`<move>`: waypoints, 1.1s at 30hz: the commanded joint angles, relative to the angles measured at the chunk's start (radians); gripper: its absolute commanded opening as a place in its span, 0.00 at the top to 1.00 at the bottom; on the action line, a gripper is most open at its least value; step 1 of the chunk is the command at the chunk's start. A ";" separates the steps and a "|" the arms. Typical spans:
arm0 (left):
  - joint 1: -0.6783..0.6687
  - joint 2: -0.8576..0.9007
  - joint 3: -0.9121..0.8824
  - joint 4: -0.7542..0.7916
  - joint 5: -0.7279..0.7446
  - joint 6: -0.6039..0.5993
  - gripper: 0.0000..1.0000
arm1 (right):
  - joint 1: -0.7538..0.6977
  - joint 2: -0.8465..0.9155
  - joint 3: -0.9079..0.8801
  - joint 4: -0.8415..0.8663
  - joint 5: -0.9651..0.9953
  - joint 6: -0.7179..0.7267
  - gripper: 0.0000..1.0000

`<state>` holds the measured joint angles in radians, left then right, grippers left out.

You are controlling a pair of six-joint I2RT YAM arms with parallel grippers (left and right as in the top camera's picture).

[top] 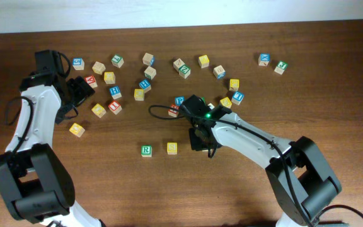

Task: Spell out RSS
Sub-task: 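Set the second S block down right of the first S, withdraw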

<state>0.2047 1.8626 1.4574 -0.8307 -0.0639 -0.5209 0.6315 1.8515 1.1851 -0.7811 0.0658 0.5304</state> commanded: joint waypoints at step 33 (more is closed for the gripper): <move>0.008 -0.024 0.000 -0.001 -0.004 -0.010 0.01 | -0.687 -0.011 0.602 -0.632 0.022 -0.183 0.02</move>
<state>0.2047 1.8626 1.4563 -0.8307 -0.0639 -0.5209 -0.0250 1.8458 1.7767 -1.4109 0.0868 0.3588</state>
